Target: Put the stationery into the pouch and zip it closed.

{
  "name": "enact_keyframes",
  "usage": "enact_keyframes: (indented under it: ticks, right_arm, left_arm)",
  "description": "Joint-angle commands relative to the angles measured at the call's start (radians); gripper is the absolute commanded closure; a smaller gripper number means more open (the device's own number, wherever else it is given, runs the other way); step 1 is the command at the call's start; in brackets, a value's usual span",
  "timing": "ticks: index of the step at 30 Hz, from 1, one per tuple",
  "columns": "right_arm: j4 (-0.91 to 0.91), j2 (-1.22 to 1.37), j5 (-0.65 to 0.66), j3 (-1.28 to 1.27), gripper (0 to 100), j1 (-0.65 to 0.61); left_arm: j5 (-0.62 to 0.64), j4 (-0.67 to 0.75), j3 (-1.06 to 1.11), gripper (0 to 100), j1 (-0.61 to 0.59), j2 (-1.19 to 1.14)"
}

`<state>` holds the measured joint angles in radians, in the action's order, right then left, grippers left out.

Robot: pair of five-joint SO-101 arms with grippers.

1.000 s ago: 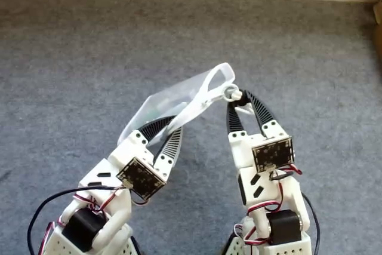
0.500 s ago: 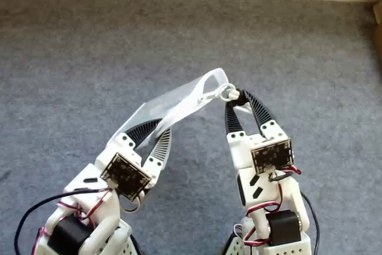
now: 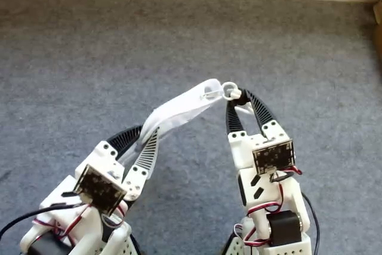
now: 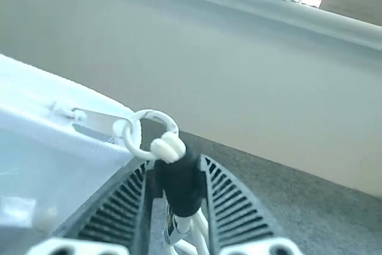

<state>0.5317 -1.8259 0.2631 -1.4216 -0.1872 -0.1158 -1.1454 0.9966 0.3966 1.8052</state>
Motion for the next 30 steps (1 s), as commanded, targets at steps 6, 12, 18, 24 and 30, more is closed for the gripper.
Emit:
enact_keyframes:
  ticks: [6, 12, 18, 24, 30]
  right_arm:
    - [-0.028, 0.001, 0.006, 0.005, 99.5, 0.059]
    - [-0.028, 0.001, 0.006, 0.005, 99.5, 0.059]
    - [-0.028, 0.001, 0.006, 0.004, 99.5, 0.059]
    - [-0.028, 0.001, 0.006, 0.004, 99.4, 0.058]
    - [-0.028, 0.001, 0.006, 0.004, 99.4, 0.054]
  left_arm:
    - [0.097, 0.012, -0.116, 100, -0.228, 0.018]
    - [0.157, 0.054, -0.114, 100, -0.351, 0.018]
    - [0.227, 0.086, -0.114, 100, -0.475, 0.018]
    - [0.287, 0.091, -0.11, 100, -0.575, 0.018]
    - [0.292, 0.091, -0.107, 100, -0.576, 0.018]
